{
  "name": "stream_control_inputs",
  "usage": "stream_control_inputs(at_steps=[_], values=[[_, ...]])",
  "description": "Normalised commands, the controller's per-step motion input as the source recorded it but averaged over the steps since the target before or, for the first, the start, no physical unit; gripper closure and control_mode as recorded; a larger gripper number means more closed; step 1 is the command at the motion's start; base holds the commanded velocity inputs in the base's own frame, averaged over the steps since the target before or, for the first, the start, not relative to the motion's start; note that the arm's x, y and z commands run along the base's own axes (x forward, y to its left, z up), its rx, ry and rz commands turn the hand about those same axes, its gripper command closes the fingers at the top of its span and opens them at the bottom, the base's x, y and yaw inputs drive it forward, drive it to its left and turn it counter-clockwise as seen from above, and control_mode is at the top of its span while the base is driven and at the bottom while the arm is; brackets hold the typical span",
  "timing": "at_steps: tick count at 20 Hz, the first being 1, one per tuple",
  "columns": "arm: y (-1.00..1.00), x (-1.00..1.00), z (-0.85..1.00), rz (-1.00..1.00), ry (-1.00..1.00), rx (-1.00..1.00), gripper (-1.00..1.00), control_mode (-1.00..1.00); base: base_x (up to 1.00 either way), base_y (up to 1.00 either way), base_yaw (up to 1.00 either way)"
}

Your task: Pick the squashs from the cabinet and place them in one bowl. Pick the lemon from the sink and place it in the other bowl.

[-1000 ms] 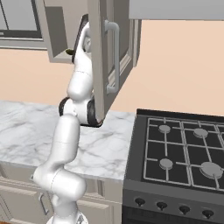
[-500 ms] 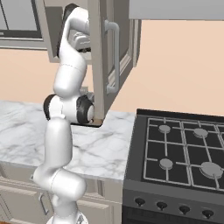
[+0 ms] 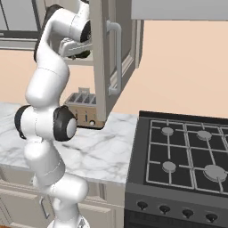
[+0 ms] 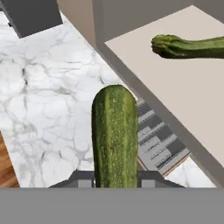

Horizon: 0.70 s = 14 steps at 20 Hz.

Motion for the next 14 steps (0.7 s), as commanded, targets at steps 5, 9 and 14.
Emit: stream_control_inputs(at_steps=[5, 9, 14], values=[[0.22, -0.96, -0.65, 0.0, -0.18, -0.01, 1.0, -1.0, 0.0, 0.0, 0.0], [0.12, -0.76, -0.56, 0.0, -0.19, -0.08, 1.0, -1.0, 0.0, 0.0, 0.0], [0.05, -0.47, -0.67, 0.0, -0.08, -0.14, 1.0, -1.0, 0.0, 0.0, 0.0]])
